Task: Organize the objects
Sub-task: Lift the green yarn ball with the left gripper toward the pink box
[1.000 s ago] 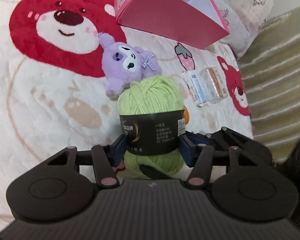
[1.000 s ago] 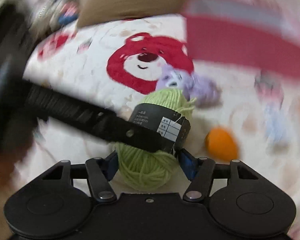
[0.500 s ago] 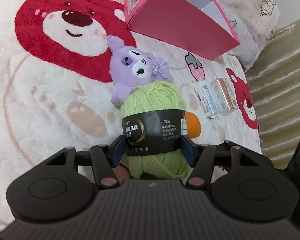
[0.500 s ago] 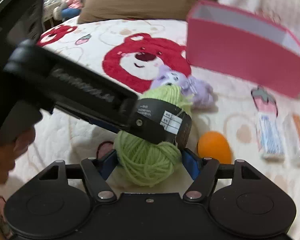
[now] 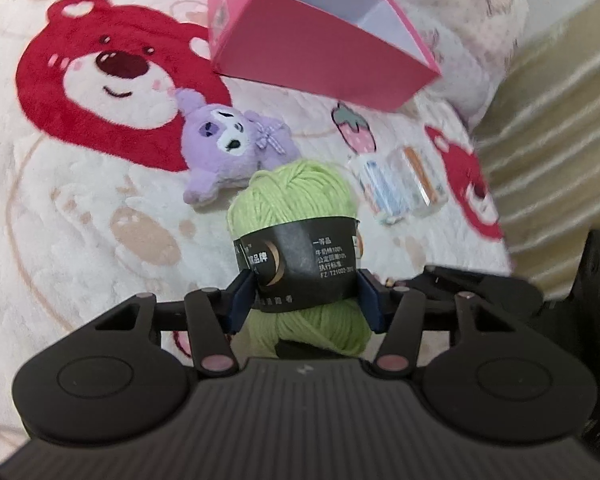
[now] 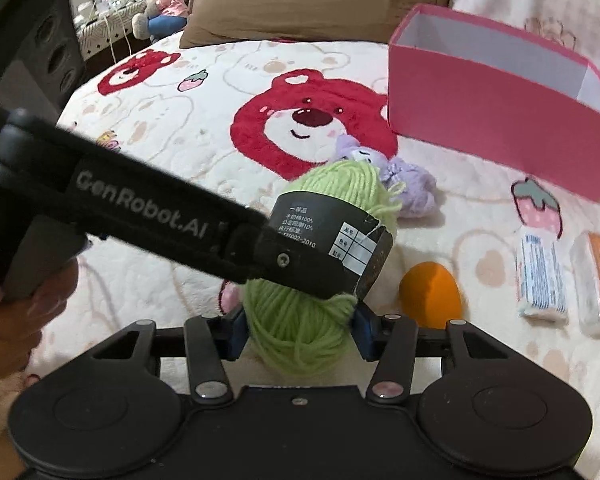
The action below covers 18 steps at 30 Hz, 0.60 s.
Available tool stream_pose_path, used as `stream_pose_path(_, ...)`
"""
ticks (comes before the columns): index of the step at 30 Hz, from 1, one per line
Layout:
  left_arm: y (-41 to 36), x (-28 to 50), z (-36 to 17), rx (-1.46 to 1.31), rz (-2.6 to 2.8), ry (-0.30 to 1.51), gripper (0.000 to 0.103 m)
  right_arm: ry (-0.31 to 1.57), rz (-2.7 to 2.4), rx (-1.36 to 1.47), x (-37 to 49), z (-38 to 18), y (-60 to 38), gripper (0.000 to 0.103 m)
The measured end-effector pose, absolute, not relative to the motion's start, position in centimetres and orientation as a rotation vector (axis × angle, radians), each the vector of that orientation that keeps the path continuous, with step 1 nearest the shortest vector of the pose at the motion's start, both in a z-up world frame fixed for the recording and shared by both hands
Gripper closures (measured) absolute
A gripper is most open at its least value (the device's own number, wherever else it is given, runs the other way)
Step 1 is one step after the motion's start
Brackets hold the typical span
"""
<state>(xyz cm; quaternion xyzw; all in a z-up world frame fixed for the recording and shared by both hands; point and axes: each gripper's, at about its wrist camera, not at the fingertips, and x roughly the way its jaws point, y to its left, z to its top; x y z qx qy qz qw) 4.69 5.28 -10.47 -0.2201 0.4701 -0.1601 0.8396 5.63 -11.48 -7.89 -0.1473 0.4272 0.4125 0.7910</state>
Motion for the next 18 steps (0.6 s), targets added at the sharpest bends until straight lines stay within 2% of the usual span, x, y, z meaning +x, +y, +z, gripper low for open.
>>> stream_pose_path(7, 4.0, 4.6, -8.4, -0.415, -0.318, 1.019, 0.052, 0.947, 0.933, -0.342, 5.6, -7.1, -12.1, 0.047)
stream_pose_path(18, 2.8, 5.4, -3.6, -0.462, -0.308, 0.943, 0.052, 0.863, 0.968, -0.337, 6.9, -2.4, -14.3, 0.047)
